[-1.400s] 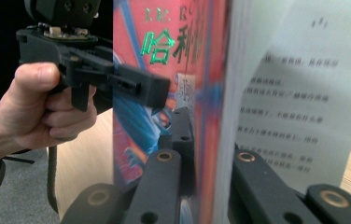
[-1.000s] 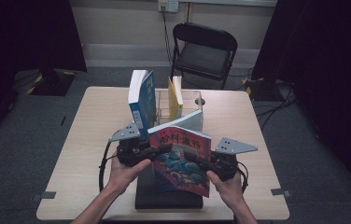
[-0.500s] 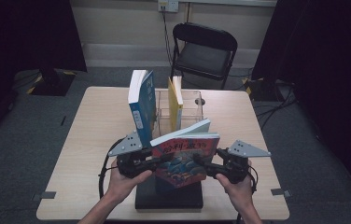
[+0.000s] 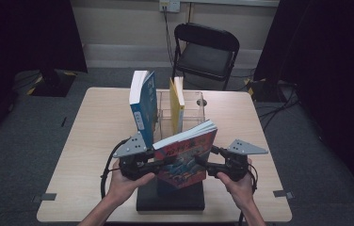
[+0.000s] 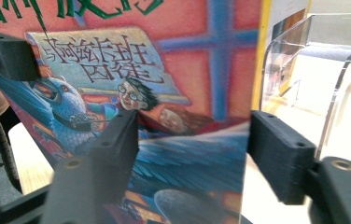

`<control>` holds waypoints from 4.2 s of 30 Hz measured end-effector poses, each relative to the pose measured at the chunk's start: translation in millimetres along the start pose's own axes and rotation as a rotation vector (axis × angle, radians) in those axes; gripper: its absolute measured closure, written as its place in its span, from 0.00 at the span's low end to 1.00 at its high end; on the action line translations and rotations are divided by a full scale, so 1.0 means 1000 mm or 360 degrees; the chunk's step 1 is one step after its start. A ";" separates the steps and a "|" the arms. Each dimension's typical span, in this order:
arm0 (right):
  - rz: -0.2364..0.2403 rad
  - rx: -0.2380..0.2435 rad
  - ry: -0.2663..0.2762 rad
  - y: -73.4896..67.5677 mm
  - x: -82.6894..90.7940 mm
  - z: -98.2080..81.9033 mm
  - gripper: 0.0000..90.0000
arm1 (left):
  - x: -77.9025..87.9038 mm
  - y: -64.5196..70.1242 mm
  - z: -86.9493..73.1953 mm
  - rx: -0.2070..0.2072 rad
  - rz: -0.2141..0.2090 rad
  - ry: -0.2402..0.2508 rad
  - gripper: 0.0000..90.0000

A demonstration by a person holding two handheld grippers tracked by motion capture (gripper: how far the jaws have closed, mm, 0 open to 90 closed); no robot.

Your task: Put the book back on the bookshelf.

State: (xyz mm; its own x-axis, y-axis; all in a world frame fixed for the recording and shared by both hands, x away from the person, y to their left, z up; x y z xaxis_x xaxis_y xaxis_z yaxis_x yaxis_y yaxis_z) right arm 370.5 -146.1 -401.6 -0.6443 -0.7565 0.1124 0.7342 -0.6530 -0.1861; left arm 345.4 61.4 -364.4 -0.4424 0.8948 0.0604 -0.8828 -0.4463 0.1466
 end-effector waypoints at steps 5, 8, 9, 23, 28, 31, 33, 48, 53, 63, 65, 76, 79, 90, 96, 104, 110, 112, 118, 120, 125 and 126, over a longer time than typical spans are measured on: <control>0.0013 -0.0002 0.0007 0.001 0.004 0.000 0.46 | -0.004 0.001 -0.004 0.0025 0.0007 0.0004 0.81; 0.0021 -0.0001 0.0004 0.000 0.004 0.001 0.46 | -0.008 0.003 -0.006 0.0005 0.0012 -0.0009 0.81; 0.0024 0.0000 0.0006 0.000 0.005 0.000 0.46 | -0.010 0.004 -0.008 0.0002 0.0017 -0.0007 0.81; 0.0030 -0.0001 0.0028 0.001 0.008 0.000 0.50 | -0.019 0.007 -0.019 -0.0122 0.0045 -0.0007 0.80; 0.0027 0.0001 0.0035 0.001 0.008 -0.001 0.50 | -0.019 0.008 -0.019 -0.0091 0.0044 -0.0006 0.76; 0.0029 -0.0001 0.0030 0.001 0.008 -0.001 0.50 | -0.020 0.008 -0.019 -0.0066 0.0059 0.0003 0.75; 0.0032 -0.0004 0.0017 0.002 0.007 0.000 0.50 | -0.020 0.007 -0.019 -0.0077 0.0078 0.0000 0.81; 0.0078 -0.0111 -0.0057 0.006 -0.001 -0.023 0.39 | -0.017 0.009 -0.020 -0.0107 0.0079 0.0017 0.83; 0.0073 -0.0098 -0.0079 0.003 -0.009 -0.023 0.42 | -0.009 0.002 -0.019 -0.0080 0.0105 0.0016 0.82; 0.0114 -0.0035 -0.0134 -0.012 -0.035 -0.022 0.46 | 0.010 -0.011 -0.021 -0.0021 0.0173 0.0106 0.80; 0.0127 -0.0040 -0.0145 -0.011 -0.035 -0.022 0.46 | 0.010 -0.011 -0.021 -0.0017 0.0191 0.0094 0.82; 0.0095 -0.0040 -0.0190 0.003 -0.018 -0.022 0.37 | 0.014 -0.024 -0.021 0.0116 0.0274 0.0097 0.83; 0.0012 -0.0052 -0.0213 0.015 -0.004 -0.031 0.35 | 0.019 -0.026 -0.020 0.0108 0.0290 0.0096 0.83; -0.0271 -0.0054 -0.0362 0.053 0.035 -0.067 0.27 | 0.034 -0.042 -0.015 0.0143 0.0489 0.0100 0.83; -0.0387 -0.0060 -0.0413 0.070 0.046 -0.081 0.23 | 0.032 -0.049 -0.014 0.0187 0.0543 0.0110 0.83; -0.0536 -0.0064 -0.0532 0.094 0.051 -0.105 0.18 | 0.029 -0.054 -0.004 0.0127 0.0608 0.0067 0.83; -0.0573 -0.0001 -0.0624 0.096 0.048 -0.114 0.18 | 0.026 -0.064 0.001 0.0164 0.0687 0.0064 0.83; -0.0574 0.0002 -0.0635 0.096 0.048 -0.115 0.18 | 0.025 -0.065 0.002 0.0149 0.0708 0.0057 0.83; -0.0569 0.0031 -0.0714 0.096 0.045 -0.123 0.16 | 0.019 -0.072 0.012 0.0162 0.0798 0.0078 0.83; -0.0580 0.0075 -0.0723 0.094 0.043 -0.124 0.16 | 0.016 -0.073 0.014 0.0150 0.0828 0.0091 0.83; -0.0601 0.0114 -0.0652 0.093 0.042 -0.127 0.14 | 0.006 -0.076 0.014 0.0116 0.0881 0.0083 0.83; -0.0601 0.0114 -0.0652 0.093 0.042 -0.127 0.14 | 0.003 -0.077 0.014 0.0113 0.0893 0.0079 0.83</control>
State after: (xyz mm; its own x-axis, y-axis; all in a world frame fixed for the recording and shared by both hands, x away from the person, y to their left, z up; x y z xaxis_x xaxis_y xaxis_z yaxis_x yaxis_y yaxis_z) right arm 384.6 -233.4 -538.6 -0.7400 -0.4131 0.5308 0.4906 -0.8714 0.0057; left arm 414.0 98.9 -361.9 -0.8490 0.5186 0.1018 -0.4985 -0.8498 0.1716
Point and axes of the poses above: each handheld gripper's, and its own axes: x roughly backward along the jaws, z roughly out of its top, y roughly to its right, the point moved 6 cm from there along -x, roughly forward along the jaws, and after that the axes turned 13 degrees about y, right-handed, at the moved point
